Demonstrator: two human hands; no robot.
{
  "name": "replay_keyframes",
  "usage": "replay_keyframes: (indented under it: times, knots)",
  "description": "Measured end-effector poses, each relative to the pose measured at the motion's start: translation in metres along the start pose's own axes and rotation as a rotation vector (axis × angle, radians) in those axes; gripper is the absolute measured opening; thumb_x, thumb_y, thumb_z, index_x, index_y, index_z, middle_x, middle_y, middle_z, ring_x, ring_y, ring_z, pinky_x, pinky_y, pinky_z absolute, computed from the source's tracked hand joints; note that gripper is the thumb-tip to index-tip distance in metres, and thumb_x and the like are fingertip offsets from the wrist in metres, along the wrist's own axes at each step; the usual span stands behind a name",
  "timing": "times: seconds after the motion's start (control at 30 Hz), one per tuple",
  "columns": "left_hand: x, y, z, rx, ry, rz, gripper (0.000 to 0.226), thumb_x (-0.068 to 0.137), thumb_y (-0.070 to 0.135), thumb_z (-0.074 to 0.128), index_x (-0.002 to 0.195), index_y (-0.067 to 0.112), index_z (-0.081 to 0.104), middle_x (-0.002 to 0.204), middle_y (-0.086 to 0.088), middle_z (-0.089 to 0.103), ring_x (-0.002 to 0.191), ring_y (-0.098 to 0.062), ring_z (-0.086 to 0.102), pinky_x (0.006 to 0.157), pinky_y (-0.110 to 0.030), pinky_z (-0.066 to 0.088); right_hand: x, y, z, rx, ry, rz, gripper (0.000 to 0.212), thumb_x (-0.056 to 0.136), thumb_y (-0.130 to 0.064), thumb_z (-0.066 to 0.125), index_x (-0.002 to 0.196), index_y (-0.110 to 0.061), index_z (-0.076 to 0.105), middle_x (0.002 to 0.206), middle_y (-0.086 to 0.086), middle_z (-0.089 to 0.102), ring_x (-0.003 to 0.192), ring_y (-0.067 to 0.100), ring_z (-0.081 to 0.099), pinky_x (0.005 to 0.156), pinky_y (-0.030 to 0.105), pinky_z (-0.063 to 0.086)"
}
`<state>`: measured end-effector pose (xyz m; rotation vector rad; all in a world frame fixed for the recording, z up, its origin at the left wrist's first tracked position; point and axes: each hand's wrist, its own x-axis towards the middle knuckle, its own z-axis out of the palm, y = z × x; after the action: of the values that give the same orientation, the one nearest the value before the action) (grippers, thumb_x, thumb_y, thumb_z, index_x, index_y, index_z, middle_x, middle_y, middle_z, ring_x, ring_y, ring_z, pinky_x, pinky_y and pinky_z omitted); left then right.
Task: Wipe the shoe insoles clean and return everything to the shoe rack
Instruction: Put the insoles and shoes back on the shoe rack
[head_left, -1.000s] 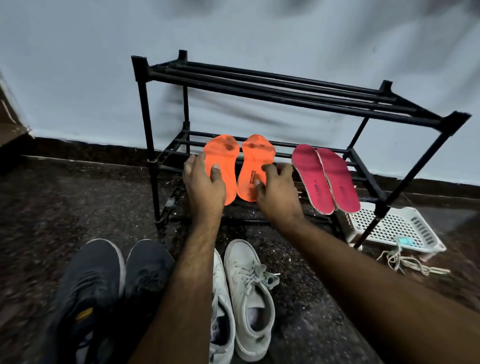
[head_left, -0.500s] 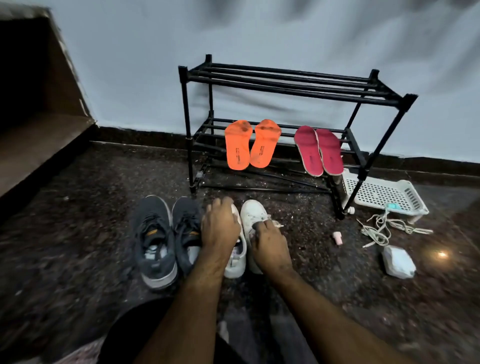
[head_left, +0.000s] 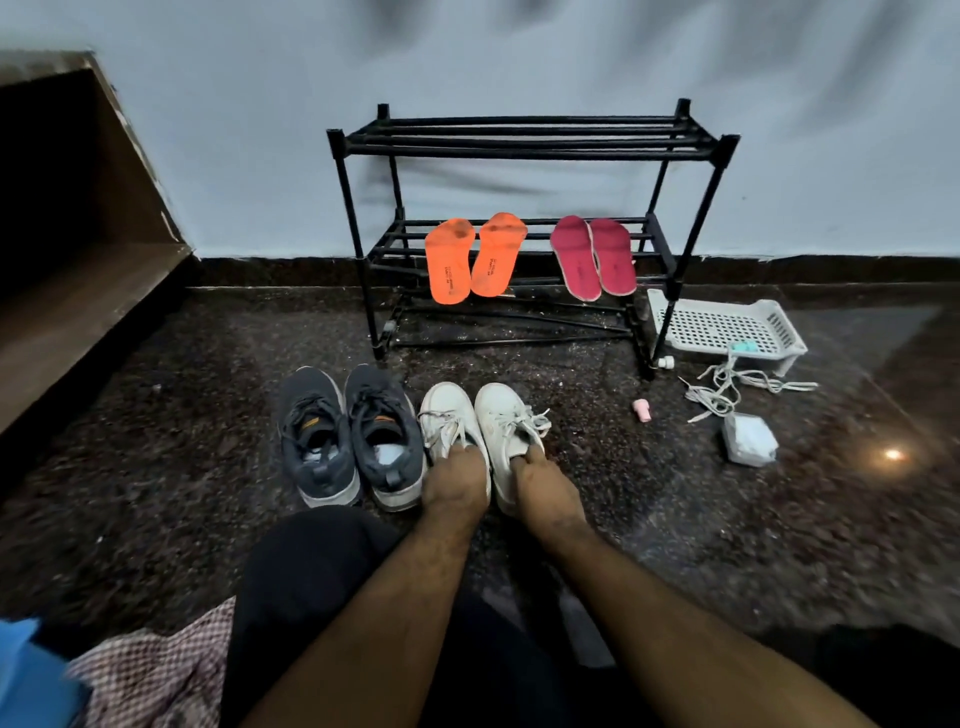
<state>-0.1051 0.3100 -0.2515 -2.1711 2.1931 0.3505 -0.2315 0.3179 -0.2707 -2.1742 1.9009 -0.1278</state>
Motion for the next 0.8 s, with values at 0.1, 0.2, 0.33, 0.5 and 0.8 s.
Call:
replay_keyframes:
  times: [0.1,0.2,0.33,0.5,0.8]
  knots:
    - [-0.014,0.014,-0.005,-0.004,0.046,0.021,0.029,0.093,0.008,0.050,0.122,0.013,0.054,0.126,-0.010,0.056,0.114,-0.032,0.062,0.090,-0.044,0.051,-0.018,0.012,-0.010,0.094,0.032,-0.010,0.020,0.092,-0.024,0.056,0.107,-0.012,0.059,0.114,0.007,0.052,0.099,0.032,0.059,0.081,0.040,0.050]
    - [-0.028,0.028,-0.005,-0.050,0.134,0.063,0.027,0.093,0.009,0.054,0.119,0.015,0.052,0.123,-0.008,0.056,0.110,-0.031,0.062,0.088,-0.045,0.051,-0.034,0.023,-0.028,0.070,0.121,-0.041,0.019,0.090,-0.025,0.059,0.104,-0.013,0.059,0.111,0.005,0.053,0.099,0.028,0.058,0.077,0.035,0.049]
    - [-0.039,0.034,-0.012,-0.161,0.199,0.115,0.024,0.088,0.016,0.063,0.108,0.018,0.051,0.115,-0.003,0.057,0.101,-0.027,0.063,0.083,-0.044,0.052,-0.051,0.038,-0.058,0.005,0.181,-0.117,0.016,0.087,-0.026,0.059,0.101,-0.018,0.059,0.107,0.001,0.051,0.098,0.023,0.058,0.070,0.035,0.047]
    - [-0.050,0.051,-0.054,-0.154,0.371,0.219,0.021,0.083,0.010,0.061,0.094,0.019,0.046,0.105,-0.002,0.052,0.091,-0.031,0.062,0.073,-0.047,0.050,-0.058,0.049,-0.108,-0.061,0.310,-0.195,0.015,0.081,-0.023,0.064,0.095,-0.020,0.057,0.098,-0.002,0.049,0.091,0.022,0.058,0.066,0.034,0.044]
    - [-0.052,0.083,-0.166,-0.234,0.667,0.391,0.026,0.081,0.013,0.072,0.092,0.020,0.050,0.096,0.004,0.052,0.086,-0.024,0.060,0.064,-0.036,0.043,-0.056,0.047,-0.216,-0.177,0.614,-0.240,0.012,0.081,-0.027,0.061,0.092,-0.021,0.060,0.091,-0.003,0.052,0.085,0.020,0.057,0.059,0.031,0.035]
